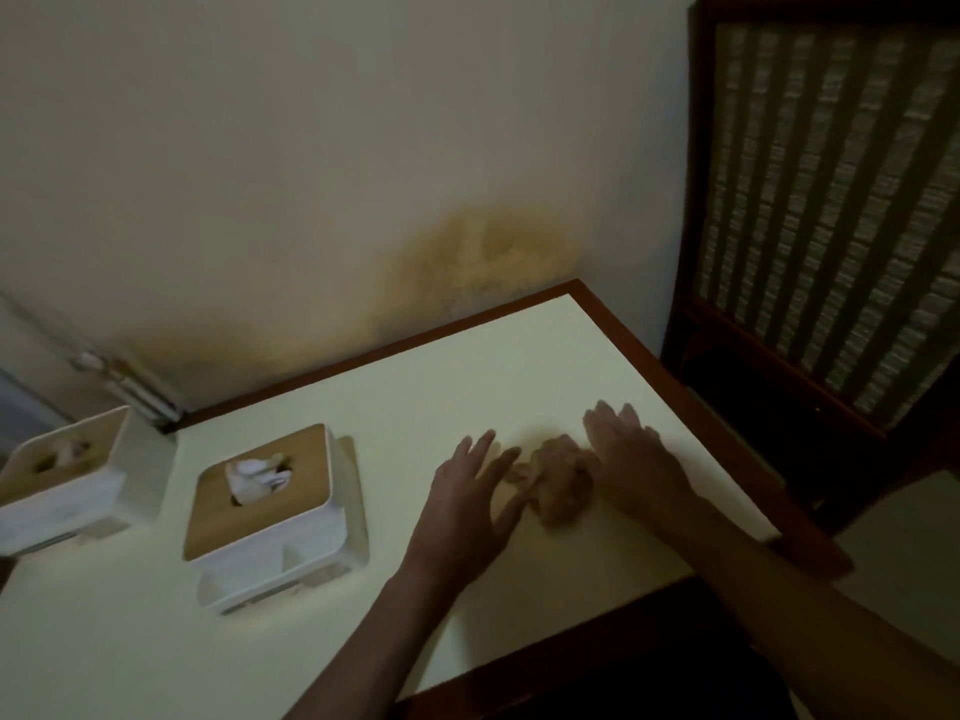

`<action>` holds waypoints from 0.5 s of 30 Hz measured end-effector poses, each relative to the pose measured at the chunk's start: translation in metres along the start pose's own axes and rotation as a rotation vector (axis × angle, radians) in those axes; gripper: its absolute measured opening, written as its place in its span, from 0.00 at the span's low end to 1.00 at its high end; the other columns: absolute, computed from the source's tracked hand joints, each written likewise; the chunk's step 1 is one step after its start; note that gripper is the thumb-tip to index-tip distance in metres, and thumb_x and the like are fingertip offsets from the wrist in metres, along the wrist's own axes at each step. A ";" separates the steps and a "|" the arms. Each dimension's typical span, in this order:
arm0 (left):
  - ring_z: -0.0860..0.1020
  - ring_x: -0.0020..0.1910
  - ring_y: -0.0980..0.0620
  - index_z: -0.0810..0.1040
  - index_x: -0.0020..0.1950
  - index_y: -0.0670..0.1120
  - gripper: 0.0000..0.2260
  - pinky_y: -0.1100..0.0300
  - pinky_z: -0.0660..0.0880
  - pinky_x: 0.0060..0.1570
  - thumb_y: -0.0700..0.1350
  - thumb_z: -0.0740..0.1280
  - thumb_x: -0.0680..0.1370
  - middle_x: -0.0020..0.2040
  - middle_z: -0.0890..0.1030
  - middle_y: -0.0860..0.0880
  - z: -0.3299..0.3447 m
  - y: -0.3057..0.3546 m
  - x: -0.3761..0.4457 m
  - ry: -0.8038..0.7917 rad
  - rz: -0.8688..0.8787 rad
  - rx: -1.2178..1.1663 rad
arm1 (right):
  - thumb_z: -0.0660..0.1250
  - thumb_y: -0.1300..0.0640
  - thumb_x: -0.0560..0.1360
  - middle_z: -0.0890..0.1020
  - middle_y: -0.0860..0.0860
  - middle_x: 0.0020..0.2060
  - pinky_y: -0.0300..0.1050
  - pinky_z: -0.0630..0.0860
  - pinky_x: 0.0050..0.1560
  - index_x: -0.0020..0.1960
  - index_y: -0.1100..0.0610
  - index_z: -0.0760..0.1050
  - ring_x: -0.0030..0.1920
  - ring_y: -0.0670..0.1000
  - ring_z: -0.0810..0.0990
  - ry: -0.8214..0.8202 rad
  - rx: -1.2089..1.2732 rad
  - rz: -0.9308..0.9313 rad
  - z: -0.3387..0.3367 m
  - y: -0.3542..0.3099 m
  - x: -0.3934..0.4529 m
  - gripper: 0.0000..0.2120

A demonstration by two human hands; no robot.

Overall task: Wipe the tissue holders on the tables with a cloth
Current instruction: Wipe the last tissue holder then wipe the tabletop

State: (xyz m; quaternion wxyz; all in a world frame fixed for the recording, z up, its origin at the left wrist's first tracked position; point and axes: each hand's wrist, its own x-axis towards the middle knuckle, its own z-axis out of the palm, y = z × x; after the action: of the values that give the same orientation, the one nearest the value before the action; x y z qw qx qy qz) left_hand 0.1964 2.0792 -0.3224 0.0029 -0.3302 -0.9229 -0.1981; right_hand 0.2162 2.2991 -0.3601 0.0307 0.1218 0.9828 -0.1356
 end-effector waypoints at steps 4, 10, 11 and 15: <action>0.54 0.77 0.51 0.63 0.73 0.56 0.24 0.51 0.61 0.70 0.51 0.65 0.78 0.77 0.57 0.52 -0.058 -0.044 -0.048 0.109 -0.101 -0.002 | 0.53 0.47 0.81 0.66 0.52 0.73 0.55 0.66 0.68 0.73 0.54 0.66 0.73 0.54 0.65 0.127 0.139 -0.175 -0.013 -0.076 -0.022 0.23; 0.63 0.73 0.50 0.68 0.71 0.52 0.25 0.57 0.63 0.66 0.48 0.70 0.75 0.74 0.64 0.51 -0.126 -0.108 -0.118 0.319 -0.353 -0.043 | 0.51 0.39 0.80 0.58 0.48 0.76 0.47 0.59 0.72 0.78 0.51 0.53 0.75 0.51 0.60 -0.067 0.483 -0.290 -0.012 -0.201 -0.036 0.30; 0.62 0.73 0.49 0.66 0.72 0.52 0.27 0.55 0.63 0.67 0.49 0.70 0.75 0.75 0.62 0.50 -0.130 -0.117 -0.127 0.330 -0.427 -0.068 | 0.51 0.38 0.79 0.57 0.47 0.77 0.48 0.58 0.72 0.78 0.50 0.52 0.75 0.51 0.59 -0.098 0.482 -0.287 -0.009 -0.216 -0.037 0.31; 0.63 0.72 0.48 0.60 0.75 0.47 0.36 0.59 0.62 0.64 0.49 0.73 0.72 0.74 0.63 0.47 -0.139 -0.140 -0.146 0.332 -0.548 -0.205 | 0.53 0.37 0.79 0.56 0.48 0.77 0.52 0.59 0.72 0.78 0.50 0.51 0.75 0.53 0.59 -0.160 0.547 -0.253 -0.001 -0.253 -0.039 0.32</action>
State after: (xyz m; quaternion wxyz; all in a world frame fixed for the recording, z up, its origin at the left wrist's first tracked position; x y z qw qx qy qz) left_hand 0.2071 1.8408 -0.2652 0.0666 -0.0317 -0.9396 -0.3343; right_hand 0.1916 2.0543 -0.2900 0.0568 -0.0088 0.9117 -0.4069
